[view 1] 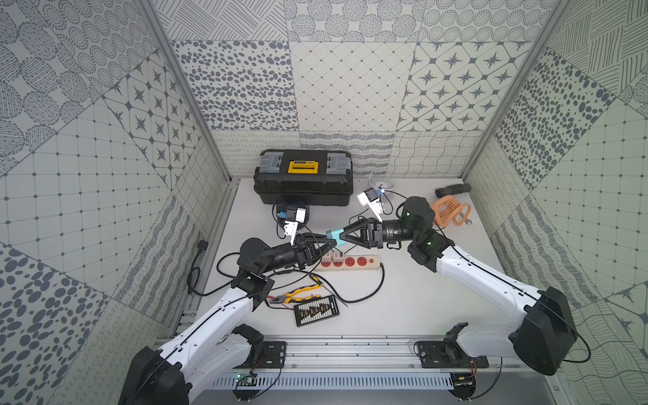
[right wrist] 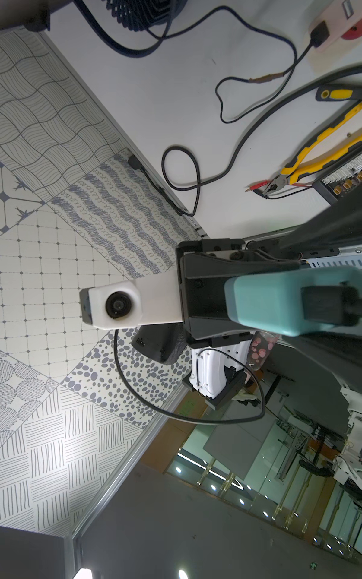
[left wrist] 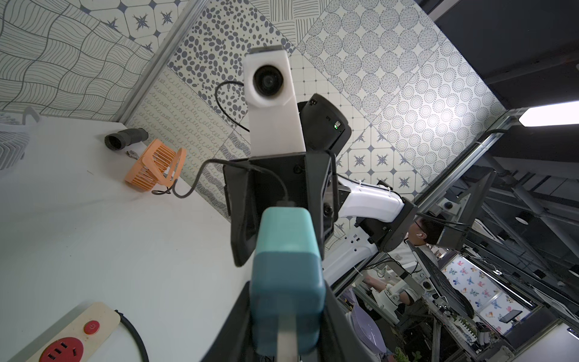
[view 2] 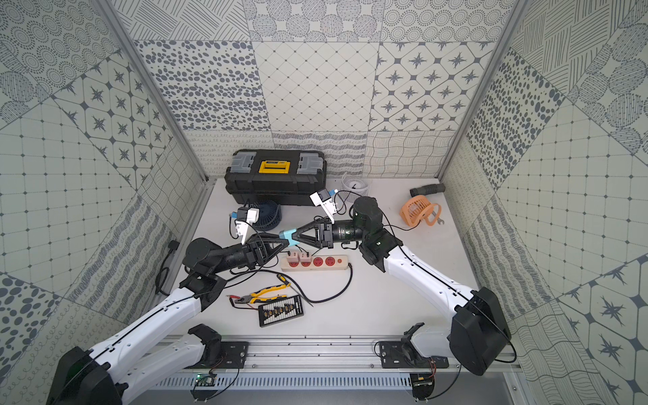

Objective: Plug the desk fan into the power strip
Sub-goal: Pick up the plug from the center of the board.

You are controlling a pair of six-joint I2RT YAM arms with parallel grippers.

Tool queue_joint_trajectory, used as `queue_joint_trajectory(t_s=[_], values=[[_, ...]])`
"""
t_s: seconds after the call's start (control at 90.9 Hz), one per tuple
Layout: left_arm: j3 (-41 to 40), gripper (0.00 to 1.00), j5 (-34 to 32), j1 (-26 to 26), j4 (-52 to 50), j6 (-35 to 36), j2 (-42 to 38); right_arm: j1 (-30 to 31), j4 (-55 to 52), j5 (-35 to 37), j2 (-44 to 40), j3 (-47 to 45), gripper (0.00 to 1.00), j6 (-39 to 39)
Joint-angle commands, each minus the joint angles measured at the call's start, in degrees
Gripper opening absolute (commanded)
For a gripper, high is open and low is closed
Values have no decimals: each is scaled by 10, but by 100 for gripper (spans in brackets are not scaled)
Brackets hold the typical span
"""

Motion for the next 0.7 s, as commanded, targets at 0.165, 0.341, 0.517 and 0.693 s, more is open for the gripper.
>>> queue_joint_trajectory(t_s=[0.165, 0.341, 0.517, 0.693], values=[[-6, 0, 1, -3, 20, 20, 3, 9, 33, -41, 1, 14, 27, -12], [-17, 28, -31, -2, -33, 45, -1, 4, -28, -26, -26, 12, 9, -73], [-29, 65, -190, -3, -290, 136, -49, -40, -208, 30, -62, 6, 5, -238], [-62, 70, -275, -1, -403, 144, -75, -67, -390, 174, -72, 0, 0, -486]])
